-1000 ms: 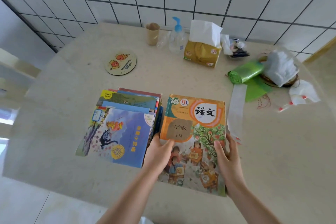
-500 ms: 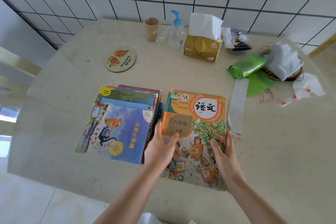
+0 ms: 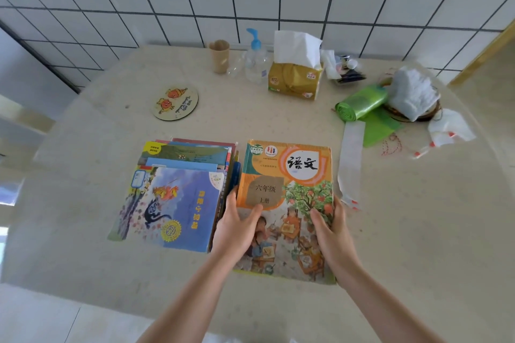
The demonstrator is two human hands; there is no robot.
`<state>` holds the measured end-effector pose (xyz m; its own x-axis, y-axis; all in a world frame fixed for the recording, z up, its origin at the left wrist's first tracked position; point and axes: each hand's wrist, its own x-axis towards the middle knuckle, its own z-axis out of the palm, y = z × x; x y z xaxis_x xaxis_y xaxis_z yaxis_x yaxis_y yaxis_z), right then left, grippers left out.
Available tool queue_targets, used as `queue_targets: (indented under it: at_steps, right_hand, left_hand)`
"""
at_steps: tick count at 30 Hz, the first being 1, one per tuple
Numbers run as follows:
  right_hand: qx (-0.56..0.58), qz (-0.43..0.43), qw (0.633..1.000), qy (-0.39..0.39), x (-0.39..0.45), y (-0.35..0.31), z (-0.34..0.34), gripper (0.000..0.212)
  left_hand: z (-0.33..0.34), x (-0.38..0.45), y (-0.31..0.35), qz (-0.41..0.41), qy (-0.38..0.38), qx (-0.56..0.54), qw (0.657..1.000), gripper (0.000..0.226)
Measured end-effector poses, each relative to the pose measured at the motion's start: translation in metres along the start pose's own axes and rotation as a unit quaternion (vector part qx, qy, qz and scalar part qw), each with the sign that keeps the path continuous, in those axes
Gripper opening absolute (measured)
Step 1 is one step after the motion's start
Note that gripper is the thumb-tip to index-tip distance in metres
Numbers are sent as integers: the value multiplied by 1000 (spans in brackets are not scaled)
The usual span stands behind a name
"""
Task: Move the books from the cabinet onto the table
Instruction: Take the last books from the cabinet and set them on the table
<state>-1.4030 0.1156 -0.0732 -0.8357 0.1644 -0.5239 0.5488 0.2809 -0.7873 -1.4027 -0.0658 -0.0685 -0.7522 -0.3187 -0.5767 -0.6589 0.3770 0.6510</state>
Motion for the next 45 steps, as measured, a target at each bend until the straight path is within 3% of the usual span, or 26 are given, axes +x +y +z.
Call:
queue_targets:
  at_steps: [5, 11, 17, 20, 23, 29, 39, 45]
  right_hand:
    - [-32, 17, 999, 14, -1, -2, -2, 54]
    - [-129, -20, 990, 59, -22, -18, -2, 43]
    - [-145, -142, 967, 152, -90, -34, 11, 46]
    - [-129, -165, 962, 177, -117, -21, 26, 44]
    - [-124, -165, 958, 198, -147, 0, 38, 40]
    - [-86, -114, 964, 223, -196, 48, 56, 37]
    - [-46, -100, 961, 254, -245, 106, 72, 32]
    - [-51, -81, 945, 313, -292, 149, 52, 39]
  left_hand:
    - [-1, -7, -1, 22, -1, 30, 999, 62]
    - [-13, -23, -2, 106, -27, 63, 992, 82]
    - [-55, -63, -19, 195, -69, 0, 978, 32]
    - [-77, -82, -36, 217, -87, -22, 972, 40]
    - [-89, -93, -58, 235, -104, -35, 966, 45]
    - [-91, -109, -96, 326, -94, -27, 940, 28]
    - [-72, -156, -134, 351, -161, 56, 921, 27]
    - [-32, -196, -142, 419, -215, 144, 870, 30]
